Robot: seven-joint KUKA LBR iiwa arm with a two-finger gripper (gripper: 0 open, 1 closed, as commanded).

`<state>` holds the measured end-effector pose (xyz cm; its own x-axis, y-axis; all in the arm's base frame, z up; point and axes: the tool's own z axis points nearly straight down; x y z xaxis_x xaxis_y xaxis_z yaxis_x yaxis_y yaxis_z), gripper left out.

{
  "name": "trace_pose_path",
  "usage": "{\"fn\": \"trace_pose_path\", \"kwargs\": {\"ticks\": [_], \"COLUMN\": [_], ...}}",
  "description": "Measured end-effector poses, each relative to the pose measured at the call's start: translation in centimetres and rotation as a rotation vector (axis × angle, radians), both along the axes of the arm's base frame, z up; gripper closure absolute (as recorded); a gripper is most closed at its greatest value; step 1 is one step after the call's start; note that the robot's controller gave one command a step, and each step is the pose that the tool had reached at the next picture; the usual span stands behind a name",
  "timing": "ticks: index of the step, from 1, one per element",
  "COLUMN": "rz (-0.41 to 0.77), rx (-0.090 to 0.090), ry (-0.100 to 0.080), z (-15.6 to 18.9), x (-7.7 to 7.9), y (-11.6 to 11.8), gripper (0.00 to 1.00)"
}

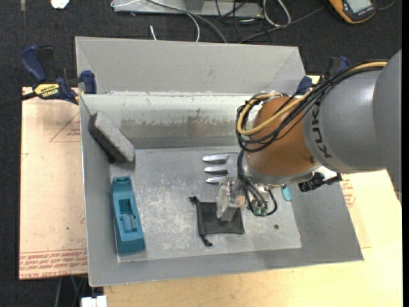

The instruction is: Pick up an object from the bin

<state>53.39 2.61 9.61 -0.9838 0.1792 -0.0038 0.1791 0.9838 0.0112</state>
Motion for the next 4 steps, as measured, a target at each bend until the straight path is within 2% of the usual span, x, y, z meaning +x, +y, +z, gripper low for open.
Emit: {"fn": "trace_pose_path", "kwargs": {"ticks": [1, 2, 3, 4], "rz": [0.0, 0.0, 0.057, 0.16], "rx": [0.0, 0.0, 0.0, 0.001], "ry": [0.0, 0.0, 0.0, -0.004], "z": [0.0, 0.0, -1.4, -2.3], "x": [0.0, 0.0, -0.3, -0.4], "y": [0.0, 0.0, 0.5, 0.9], "gripper": [0.0, 0.0, 0.0, 1.0]}}
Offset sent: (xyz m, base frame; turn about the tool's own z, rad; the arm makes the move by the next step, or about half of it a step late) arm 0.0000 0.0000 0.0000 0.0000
